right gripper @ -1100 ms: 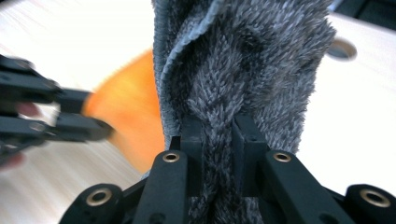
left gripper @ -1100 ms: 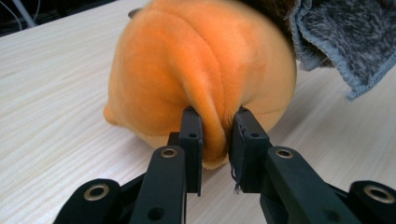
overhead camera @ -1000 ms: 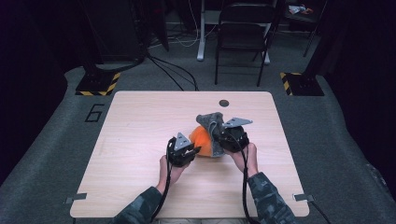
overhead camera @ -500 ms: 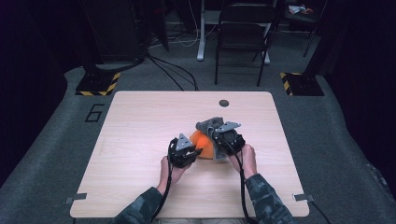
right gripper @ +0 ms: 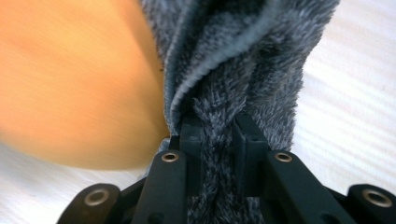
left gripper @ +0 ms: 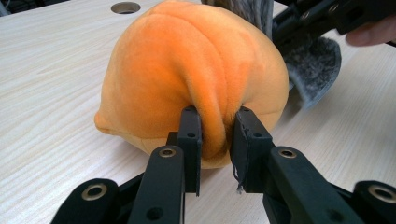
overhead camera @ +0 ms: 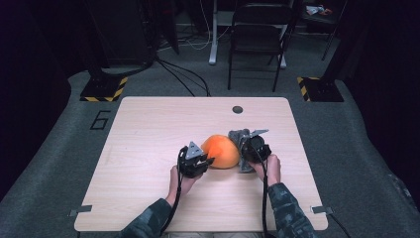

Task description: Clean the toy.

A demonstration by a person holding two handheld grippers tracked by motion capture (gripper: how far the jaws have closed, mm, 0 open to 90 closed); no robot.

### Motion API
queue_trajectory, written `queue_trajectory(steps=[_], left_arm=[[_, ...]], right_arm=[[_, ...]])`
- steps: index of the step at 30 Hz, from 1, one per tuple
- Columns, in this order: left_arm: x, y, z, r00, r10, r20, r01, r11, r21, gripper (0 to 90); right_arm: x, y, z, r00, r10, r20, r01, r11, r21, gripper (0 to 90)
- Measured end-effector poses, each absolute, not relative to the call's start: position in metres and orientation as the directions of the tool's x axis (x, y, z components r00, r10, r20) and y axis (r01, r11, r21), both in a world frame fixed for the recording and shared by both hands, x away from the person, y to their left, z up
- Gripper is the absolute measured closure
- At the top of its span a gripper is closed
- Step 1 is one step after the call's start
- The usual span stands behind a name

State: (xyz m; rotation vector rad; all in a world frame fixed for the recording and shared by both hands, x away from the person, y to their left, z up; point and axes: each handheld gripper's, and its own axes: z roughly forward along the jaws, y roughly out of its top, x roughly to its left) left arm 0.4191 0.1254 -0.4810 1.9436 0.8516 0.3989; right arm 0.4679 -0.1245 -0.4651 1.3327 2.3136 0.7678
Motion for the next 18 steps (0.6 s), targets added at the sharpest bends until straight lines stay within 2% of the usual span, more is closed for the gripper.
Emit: queue_trajectory(steps=[4,10,14,18], left_arm=[[0.420,0.126,-0.481,0.708,0.703,-0.069,0.394,-0.312,0.864,74.6],[0.418,0.125,-0.481,0.710,0.702,-0.066,0.391,-0.314,0.865,74.6],[0.418,0.124,-0.480,0.716,0.696,-0.053,0.383,-0.328,0.864,74.4],[0.417,0.124,-0.480,0.714,0.698,-0.050,0.383,-0.330,0.863,74.5]], right_arm=[[0.470,-0.131,-0.462,-0.476,0.879,-0.019,0.685,0.385,0.619,76.3],[0.454,-0.115,-0.423,-0.521,0.853,-0.010,0.591,0.369,0.717,76.4],[0.437,-0.087,-0.408,-0.593,0.804,-0.038,0.510,0.411,0.756,76.4],[0.431,-0.067,-0.412,-0.631,0.769,-0.100,0.470,0.482,0.739,76.2]])
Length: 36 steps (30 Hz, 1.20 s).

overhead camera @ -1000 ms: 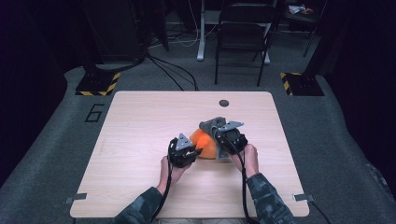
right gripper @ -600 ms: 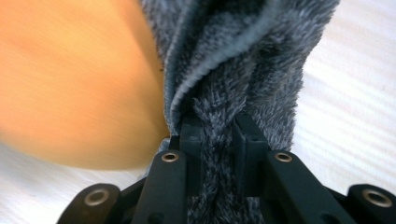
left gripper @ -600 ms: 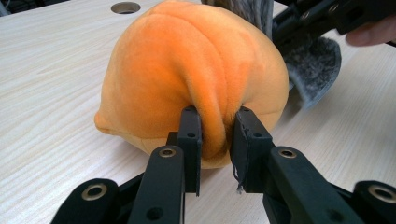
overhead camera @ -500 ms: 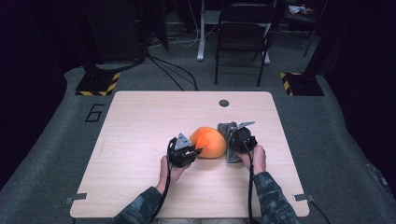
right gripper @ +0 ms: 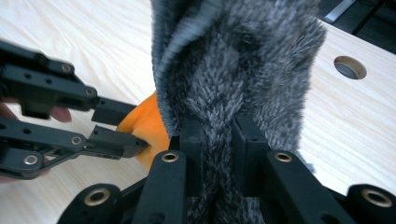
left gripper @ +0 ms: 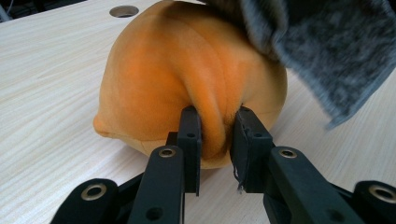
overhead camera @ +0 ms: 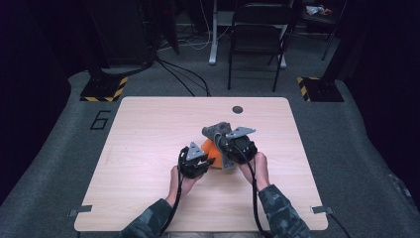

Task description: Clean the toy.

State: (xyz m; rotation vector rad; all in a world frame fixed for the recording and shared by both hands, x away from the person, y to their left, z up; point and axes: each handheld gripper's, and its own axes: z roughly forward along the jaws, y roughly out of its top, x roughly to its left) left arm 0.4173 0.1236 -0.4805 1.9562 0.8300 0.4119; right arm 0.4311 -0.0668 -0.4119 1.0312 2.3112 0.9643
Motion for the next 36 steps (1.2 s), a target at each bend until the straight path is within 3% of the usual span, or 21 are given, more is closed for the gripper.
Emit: queue_trajectory(steps=[28,31,36], left_arm=[[0.421,0.127,-0.482,0.710,0.702,-0.065,0.396,-0.321,0.860,73.9],[0.421,0.128,-0.483,0.705,0.706,-0.071,0.400,-0.312,0.862,73.6],[0.422,0.129,-0.483,0.702,0.708,-0.077,0.403,-0.306,0.862,73.4]], right_arm=[[0.473,-0.129,-0.480,-0.478,0.878,-0.028,0.711,0.405,0.575,76.4],[0.473,-0.131,-0.475,-0.471,0.882,-0.023,0.712,0.395,0.581,76.9],[0.464,-0.133,-0.440,-0.477,0.879,0.009,0.643,0.342,0.685,77.0]])
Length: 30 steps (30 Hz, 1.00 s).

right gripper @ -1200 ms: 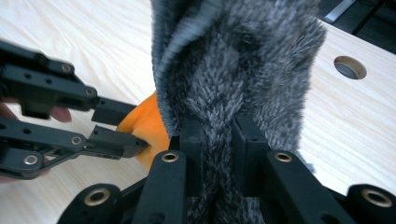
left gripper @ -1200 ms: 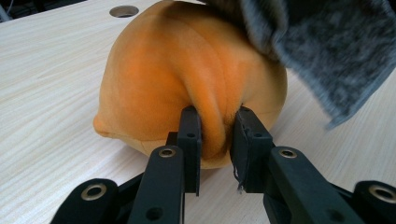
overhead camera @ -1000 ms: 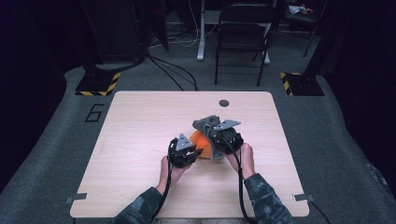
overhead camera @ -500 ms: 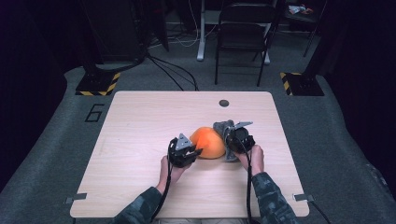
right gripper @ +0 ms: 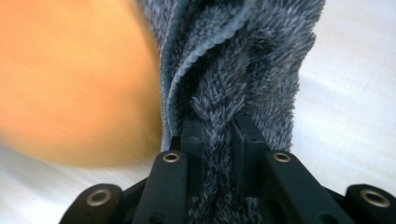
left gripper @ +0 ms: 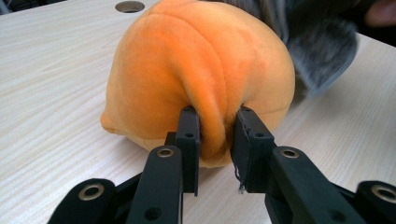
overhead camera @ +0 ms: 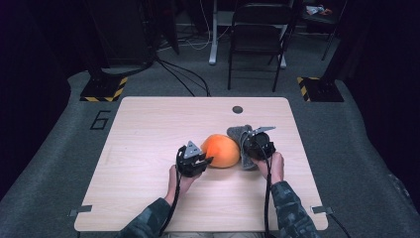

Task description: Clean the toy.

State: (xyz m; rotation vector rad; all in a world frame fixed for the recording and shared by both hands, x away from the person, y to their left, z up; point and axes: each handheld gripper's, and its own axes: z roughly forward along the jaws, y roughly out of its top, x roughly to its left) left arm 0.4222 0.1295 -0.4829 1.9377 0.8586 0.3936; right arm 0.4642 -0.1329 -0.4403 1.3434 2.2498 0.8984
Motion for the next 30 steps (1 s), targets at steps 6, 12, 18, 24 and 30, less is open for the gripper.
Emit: queue_trajectory(steps=[6,12,18,24,30], left_arm=[[0.422,0.130,-0.483,0.704,0.707,-0.072,0.400,-0.312,0.862,71.9],[0.420,0.130,-0.479,0.710,0.704,-0.019,0.380,-0.361,0.852,52.4],[0.415,0.118,-0.481,0.716,0.692,0.092,0.330,-0.451,0.829,44.1],[0.419,0.120,-0.486,0.708,0.703,0.068,0.327,-0.411,0.851,73.8],[0.418,0.124,-0.475,0.688,0.726,-0.004,0.358,-0.335,0.871,78.6]], right_arm=[[0.450,-0.108,-0.418,-0.568,0.822,0.036,0.585,0.373,0.720,77.0],[0.452,-0.098,-0.433,-0.573,0.820,-0.012,0.576,0.413,0.705,77.1],[0.454,-0.103,-0.435,-0.568,0.823,0.003,0.579,0.396,0.712,76.9],[0.455,-0.105,-0.437,-0.561,0.828,0.009,0.579,0.384,0.720,76.8],[0.450,-0.110,-0.421,-0.559,0.829,0.028,0.561,0.353,0.749,76.9]])
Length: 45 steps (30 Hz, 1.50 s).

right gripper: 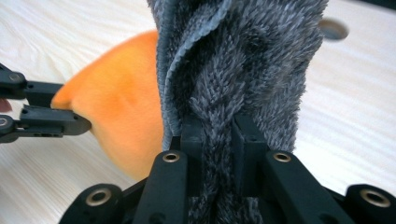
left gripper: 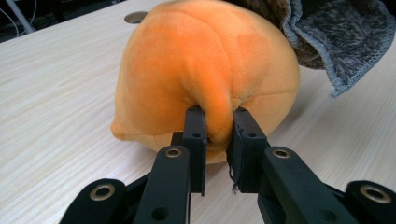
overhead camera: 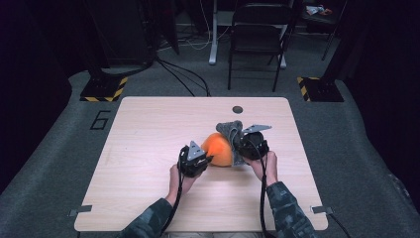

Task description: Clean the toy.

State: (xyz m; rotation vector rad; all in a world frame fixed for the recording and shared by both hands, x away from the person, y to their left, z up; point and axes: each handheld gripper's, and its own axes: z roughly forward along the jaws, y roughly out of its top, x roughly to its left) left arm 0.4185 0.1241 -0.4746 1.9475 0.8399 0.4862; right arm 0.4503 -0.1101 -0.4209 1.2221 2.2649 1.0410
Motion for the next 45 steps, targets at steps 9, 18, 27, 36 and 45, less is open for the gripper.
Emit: queue_trajectory(steps=[9,18,27,36,45], left_arm=[[0.414,0.122,-0.466,0.699,0.712,-0.065,0.380,-0.292,0.878,78.7],[0.417,0.123,-0.471,0.701,0.711,-0.065,0.385,-0.300,0.873,78.2],[0.419,0.126,-0.472,0.701,0.709,-0.075,0.389,-0.292,0.874,77.5],[0.420,0.128,-0.472,0.707,0.703,-0.077,0.387,-0.294,0.874,76.9],[0.419,0.128,-0.472,0.712,0.698,-0.076,0.387,-0.300,0.872,76.4]], right_arm=[[0.428,-0.079,-0.401,-0.627,0.779,0.010,0.492,0.387,0.780,76.7],[0.431,-0.073,-0.415,-0.606,0.789,-0.103,0.486,0.470,0.737,76.5],[0.451,-0.105,-0.440,-0.520,0.851,-0.074,0.591,0.421,0.688,76.6],[0.470,-0.133,-0.469,-0.461,0.887,0.027,0.702,0.346,0.622,76.7],[0.445,-0.108,-0.413,-0.564,0.825,0.034,0.555,0.348,0.756,76.8]])
